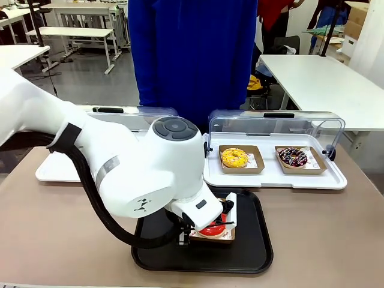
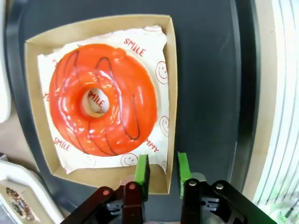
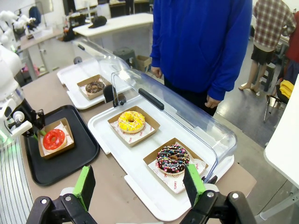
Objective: Move the first donut from the left to the tray.
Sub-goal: Pick up the Paper togo box containing the Donut indicated by the person and place it on the Handle tray.
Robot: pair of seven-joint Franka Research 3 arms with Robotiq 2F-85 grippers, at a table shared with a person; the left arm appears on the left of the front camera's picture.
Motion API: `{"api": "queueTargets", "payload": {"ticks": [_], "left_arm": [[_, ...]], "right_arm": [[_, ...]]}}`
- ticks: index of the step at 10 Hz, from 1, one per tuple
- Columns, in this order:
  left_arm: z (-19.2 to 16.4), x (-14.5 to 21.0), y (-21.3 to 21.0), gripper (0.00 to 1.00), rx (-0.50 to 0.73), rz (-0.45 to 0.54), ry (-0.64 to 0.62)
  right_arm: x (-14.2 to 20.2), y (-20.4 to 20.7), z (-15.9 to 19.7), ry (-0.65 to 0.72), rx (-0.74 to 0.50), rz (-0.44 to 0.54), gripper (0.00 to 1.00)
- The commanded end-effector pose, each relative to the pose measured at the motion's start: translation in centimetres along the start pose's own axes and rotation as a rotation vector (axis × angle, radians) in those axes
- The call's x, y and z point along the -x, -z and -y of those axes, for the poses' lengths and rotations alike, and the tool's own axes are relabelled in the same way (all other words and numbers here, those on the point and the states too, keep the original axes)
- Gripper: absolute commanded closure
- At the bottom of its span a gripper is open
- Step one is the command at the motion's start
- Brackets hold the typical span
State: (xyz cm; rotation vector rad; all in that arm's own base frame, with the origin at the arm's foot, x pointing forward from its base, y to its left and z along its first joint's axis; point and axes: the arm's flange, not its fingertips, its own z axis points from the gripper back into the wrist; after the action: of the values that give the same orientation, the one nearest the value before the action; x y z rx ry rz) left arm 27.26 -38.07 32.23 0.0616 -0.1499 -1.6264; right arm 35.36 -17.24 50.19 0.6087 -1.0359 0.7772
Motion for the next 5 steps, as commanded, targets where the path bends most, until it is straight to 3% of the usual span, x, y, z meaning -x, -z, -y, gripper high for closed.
{"api": "queueTargets", "payload": {"ticks": [1,2,4,5], "left_arm": [[-0.3,2.3,-2.8,0.00,0.039,0.045,-0.009],[-0.4,2.9,-4.1,0.19,0.040,0.053,-0.004],[-1.0,3.6,-6.3,0.00,0.026,0.077,0.028],[-1.4,3.9,-7.0,0.00,0.015,0.076,0.035]], "right_arm": [[0.0,0.2,0.2,-0.025,0.002,0.032,0.00],[0.0,0.2,0.2,-0.025,0.002,0.032,0.00],[0.0,0.2,0.2,-0.025,0.002,0.032,0.00],[0.0,0.2,0.2,-0.025,0.002,0.032,0.00]]}}
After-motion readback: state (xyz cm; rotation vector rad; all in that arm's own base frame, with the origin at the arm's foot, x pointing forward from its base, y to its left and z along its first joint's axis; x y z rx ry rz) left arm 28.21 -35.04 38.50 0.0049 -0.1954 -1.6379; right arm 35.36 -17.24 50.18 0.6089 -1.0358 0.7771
